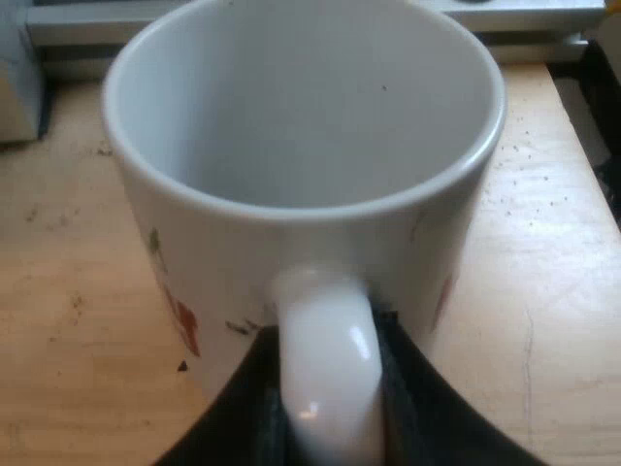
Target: Place mug into machine
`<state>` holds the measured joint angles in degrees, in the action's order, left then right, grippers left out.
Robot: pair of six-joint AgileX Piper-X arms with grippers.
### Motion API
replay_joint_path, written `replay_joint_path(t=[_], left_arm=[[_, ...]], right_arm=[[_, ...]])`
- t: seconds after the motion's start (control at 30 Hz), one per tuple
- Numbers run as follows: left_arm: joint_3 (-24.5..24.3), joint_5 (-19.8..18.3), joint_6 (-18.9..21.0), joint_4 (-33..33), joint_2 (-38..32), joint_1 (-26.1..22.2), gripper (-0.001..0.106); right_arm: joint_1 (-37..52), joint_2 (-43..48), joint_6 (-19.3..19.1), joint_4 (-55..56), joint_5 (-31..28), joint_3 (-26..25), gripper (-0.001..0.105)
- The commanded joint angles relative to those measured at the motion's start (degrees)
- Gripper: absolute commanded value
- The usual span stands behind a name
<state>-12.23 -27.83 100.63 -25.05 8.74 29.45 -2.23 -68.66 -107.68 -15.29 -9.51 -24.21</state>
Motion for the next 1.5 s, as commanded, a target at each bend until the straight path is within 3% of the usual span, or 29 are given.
replay_joint_path(t=[0.03,0.27,0.47,0.67,0.8,1.13,1.2,1.5], left_arm=[[-0.09,3.16,0.87,1.29,0.21,0.17,0.081],[0.22,6.84,0.69,1.14,0.21,0.17,0.081],[1.76,12.84,0.69,1.4,0.21,0.17,0.081],[1.75,17.88,0.69,1.4,0.21,0.17,0.081],[2.43,22.03,0.69,1.4,0.21,0.17,0.081],[3.28,23.37,0.69,2.7,0.28,0.17,0.081],[3.28,23.37,0.56,2.7,0.28,0.17,0.081],[3.28,23.37,-0.27,2.7,0.28,0.17,0.081]], right_arm=[[0.04,6.81,-1.06,5.2,1.98,-0.17,0.0],[0.04,22.8,-1.83,18.13,4.23,-0.07,0.0],[-0.87,36.17,-2.27,29.58,7.24,-0.07,0.0],[-8.46,48.53,-1.4,40.68,6.85,-0.07,0.0],[-14.81,53.92,1.86,43.62,5.9,-0.07,0.0],[-32.84,55.38,6.42,44.24,-2.08,-0.19,0.0],[-39.13,55.22,7.37,44.26,-7.35,-0.19,0.0],[-51.82,47.38,8.94,36.3,-19.03,-0.19,0.0]])
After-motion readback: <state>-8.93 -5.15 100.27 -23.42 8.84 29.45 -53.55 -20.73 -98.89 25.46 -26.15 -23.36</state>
